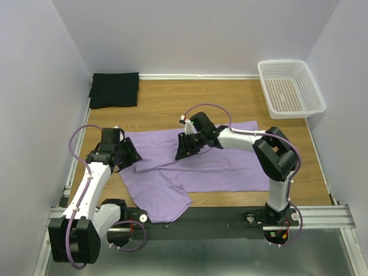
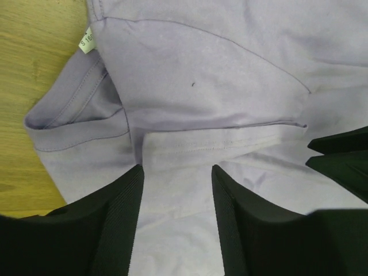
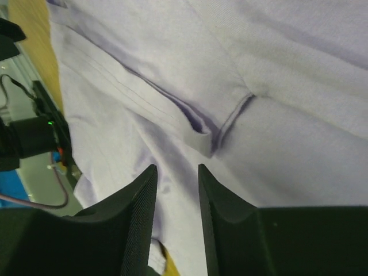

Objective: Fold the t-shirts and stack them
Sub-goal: Fold the tshirt

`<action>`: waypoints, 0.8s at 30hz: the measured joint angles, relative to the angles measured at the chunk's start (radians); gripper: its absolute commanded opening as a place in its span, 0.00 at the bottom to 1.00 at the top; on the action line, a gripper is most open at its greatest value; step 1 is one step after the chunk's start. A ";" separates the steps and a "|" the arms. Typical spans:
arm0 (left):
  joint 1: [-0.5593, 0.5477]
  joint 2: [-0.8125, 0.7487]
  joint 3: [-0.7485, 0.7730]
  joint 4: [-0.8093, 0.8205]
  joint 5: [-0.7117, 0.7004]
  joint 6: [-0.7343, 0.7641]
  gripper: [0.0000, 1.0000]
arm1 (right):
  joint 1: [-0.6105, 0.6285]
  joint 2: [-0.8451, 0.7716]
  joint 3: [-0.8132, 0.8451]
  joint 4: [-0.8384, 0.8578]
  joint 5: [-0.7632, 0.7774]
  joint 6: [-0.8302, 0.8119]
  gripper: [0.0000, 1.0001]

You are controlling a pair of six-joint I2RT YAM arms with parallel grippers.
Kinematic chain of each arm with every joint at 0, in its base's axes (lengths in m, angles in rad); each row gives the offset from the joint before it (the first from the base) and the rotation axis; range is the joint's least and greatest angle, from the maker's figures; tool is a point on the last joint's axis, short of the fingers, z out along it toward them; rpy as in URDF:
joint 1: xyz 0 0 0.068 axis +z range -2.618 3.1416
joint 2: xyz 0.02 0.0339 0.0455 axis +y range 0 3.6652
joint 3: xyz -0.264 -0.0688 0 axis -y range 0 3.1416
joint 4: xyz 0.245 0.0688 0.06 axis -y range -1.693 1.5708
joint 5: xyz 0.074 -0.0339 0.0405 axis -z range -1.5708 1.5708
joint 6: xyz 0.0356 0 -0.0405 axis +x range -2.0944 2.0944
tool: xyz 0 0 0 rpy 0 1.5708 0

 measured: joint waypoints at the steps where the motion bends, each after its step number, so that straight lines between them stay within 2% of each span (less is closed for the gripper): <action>1: 0.000 -0.002 0.001 -0.004 -0.002 -0.005 0.67 | 0.000 -0.002 0.000 -0.008 0.007 -0.007 0.47; 4: 0.000 -0.021 0.019 -0.023 -0.020 -0.002 0.68 | 0.000 -0.019 0.001 -0.050 0.067 -0.036 0.48; 10: 0.000 -0.011 0.134 0.012 -0.070 -0.001 0.68 | -0.035 -0.126 0.033 -0.170 0.294 -0.121 0.50; 14: 0.000 0.116 0.186 0.110 -0.072 0.011 0.68 | -0.116 -0.157 0.099 -0.233 0.461 -0.178 0.51; 17: -0.010 0.268 0.220 0.183 -0.076 0.047 0.69 | -0.175 -0.157 0.119 -0.265 0.570 -0.205 0.51; 20: -0.074 0.359 0.248 0.207 -0.085 0.075 0.69 | -0.254 -0.157 0.120 -0.305 0.664 -0.213 0.51; 24: -0.251 0.446 0.335 0.274 -0.092 0.130 0.69 | -0.354 -0.157 0.110 -0.322 0.721 -0.213 0.50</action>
